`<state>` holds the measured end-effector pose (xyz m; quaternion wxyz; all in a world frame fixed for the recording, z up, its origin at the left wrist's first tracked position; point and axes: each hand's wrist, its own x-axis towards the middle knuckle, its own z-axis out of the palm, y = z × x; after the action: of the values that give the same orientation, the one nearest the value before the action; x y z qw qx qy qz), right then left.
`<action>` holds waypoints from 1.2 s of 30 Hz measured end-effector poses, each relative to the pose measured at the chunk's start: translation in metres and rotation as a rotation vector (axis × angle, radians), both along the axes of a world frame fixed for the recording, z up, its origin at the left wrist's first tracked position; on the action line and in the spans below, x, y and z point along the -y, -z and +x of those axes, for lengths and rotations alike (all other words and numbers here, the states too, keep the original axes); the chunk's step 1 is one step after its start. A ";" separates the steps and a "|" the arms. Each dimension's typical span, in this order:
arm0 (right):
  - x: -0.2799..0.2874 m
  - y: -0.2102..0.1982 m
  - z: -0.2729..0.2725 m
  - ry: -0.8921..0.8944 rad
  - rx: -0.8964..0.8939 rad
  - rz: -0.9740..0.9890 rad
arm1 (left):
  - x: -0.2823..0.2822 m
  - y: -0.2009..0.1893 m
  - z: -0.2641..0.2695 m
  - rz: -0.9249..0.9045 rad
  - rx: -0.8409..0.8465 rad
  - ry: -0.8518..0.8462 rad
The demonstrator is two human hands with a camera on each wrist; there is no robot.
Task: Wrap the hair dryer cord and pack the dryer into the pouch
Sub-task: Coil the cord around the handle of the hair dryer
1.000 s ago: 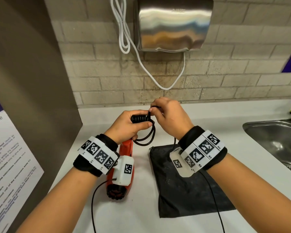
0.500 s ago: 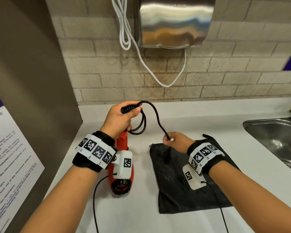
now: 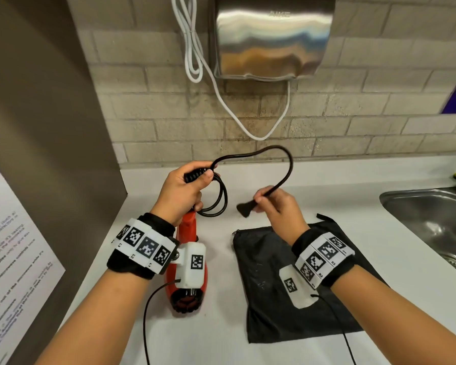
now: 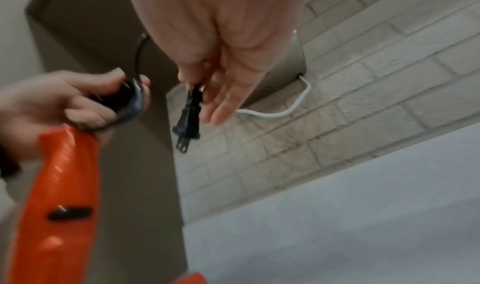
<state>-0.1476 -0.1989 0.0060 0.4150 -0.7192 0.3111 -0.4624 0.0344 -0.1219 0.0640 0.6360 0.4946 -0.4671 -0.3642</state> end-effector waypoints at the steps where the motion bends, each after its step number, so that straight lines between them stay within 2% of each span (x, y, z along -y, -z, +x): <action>1: -0.006 -0.008 0.004 0.028 0.113 -0.066 | 0.000 0.000 0.000 -0.001 0.000 -0.004; 3: -0.014 -0.019 0.010 0.061 0.277 -0.166 | 0.001 0.000 0.000 -0.004 0.003 -0.018; 5: -0.019 -0.025 0.018 0.052 0.324 -0.211 | 0.001 0.001 0.000 -0.005 0.010 -0.033; 11: -0.021 -0.023 0.035 0.005 0.157 -0.331 | 0.002 0.002 -0.002 0.011 0.015 -0.009; 15: -0.019 -0.020 0.044 0.059 0.048 -0.490 | 0.002 0.002 -0.003 0.011 0.038 0.025; 20: -0.019 -0.023 0.057 0.068 -0.012 -0.444 | -0.001 0.004 -0.012 0.002 0.067 0.101; 24: -0.019 -0.025 0.062 -0.044 -0.089 -0.285 | 0.000 0.004 -0.013 -0.001 0.062 0.054; 26: -0.020 -0.019 0.061 -0.098 -0.144 -0.300 | 0.000 0.003 -0.009 -0.008 0.046 0.029; 28: -0.020 -0.013 0.053 -0.111 -0.224 -0.364 | -0.002 0.001 -0.004 -0.011 0.020 0.022; 32: -0.016 0.003 0.026 -0.046 -0.550 -0.403 | -0.005 -0.001 0.006 -0.004 -0.032 0.012; 34: -0.005 0.017 0.014 0.062 -0.720 -0.341 | -0.006 -0.001 0.009 -0.008 -0.037 0.004; 36: 0.007 0.031 0.004 0.155 -0.881 -0.191 | -0.007 -0.001 0.010 -0.007 -0.035 0.004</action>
<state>-0.1433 -0.2064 -0.0250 0.1390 -0.8568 0.4669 -0.1689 0.0445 -0.1146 0.0651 0.6451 0.4849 -0.4584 -0.3723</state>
